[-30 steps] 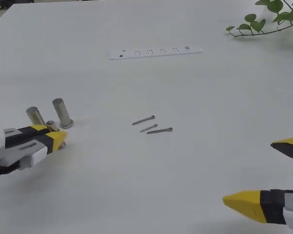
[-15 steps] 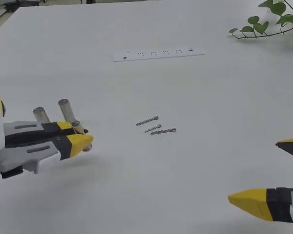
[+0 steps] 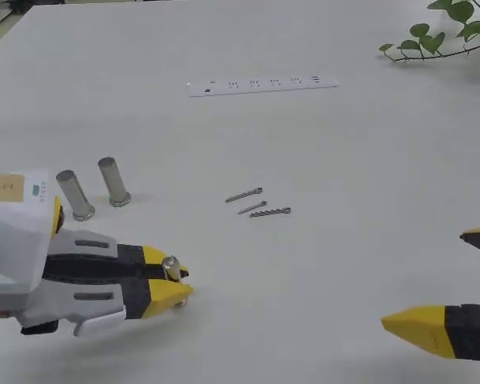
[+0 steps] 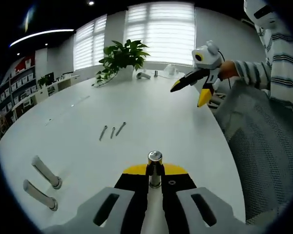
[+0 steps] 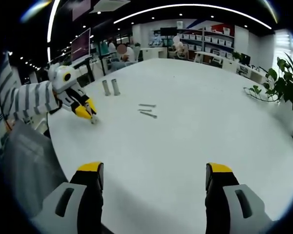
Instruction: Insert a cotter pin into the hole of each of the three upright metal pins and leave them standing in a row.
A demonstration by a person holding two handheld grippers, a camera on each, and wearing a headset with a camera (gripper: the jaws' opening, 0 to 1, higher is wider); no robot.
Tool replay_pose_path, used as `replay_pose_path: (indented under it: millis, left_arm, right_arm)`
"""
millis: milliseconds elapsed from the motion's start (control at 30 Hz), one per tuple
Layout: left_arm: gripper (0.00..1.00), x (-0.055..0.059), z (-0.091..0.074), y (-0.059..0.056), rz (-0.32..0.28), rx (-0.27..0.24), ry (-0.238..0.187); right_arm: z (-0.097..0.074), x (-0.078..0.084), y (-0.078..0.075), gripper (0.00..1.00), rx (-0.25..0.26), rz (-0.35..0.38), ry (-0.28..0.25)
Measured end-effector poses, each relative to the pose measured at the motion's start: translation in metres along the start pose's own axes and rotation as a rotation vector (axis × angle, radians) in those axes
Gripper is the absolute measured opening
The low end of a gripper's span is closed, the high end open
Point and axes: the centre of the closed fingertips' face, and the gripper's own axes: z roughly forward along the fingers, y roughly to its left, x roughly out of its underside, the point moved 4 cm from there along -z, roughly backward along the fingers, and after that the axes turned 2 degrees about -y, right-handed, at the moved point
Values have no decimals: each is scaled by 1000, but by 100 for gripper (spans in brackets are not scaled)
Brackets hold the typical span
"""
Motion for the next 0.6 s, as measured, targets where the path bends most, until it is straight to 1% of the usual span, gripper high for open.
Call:
replay_pose_path:
  millis: [67, 100, 133, 233, 333, 367, 533, 600]
  left_arm:
    - [7, 1, 2, -1, -7, 5, -5]
    - [7, 1, 3, 0, -35, 8, -20]
    - [7, 1, 4, 0, -37, 12, -25]
    - [7, 3, 6, -1, -10, 11, -11]
    - [7, 5, 7, 0, 4, 2, -11]
    - [7, 4, 7, 0, 15, -7, -22]
    - [7, 4, 7, -2, 17, -17, -30]
    - [7, 4, 7, -2, 0, -33, -43]
  right_arm:
    - [0, -1, -1, 87, 1, 0, 0]
    - [0, -1, -2, 87, 3, 0, -2]
    - [0, -1, -3, 87, 4, 0, -2]
    - [-1, 0, -4, 87, 6, 0, 3]
    - [-1, 1, -4, 87, 4, 2, 8]
    - [0, 1, -4, 87, 3, 2, 9]
    - [1, 2, -5, 87, 0, -1, 18]
    - [1, 2, -5, 87, -3, -8, 22]
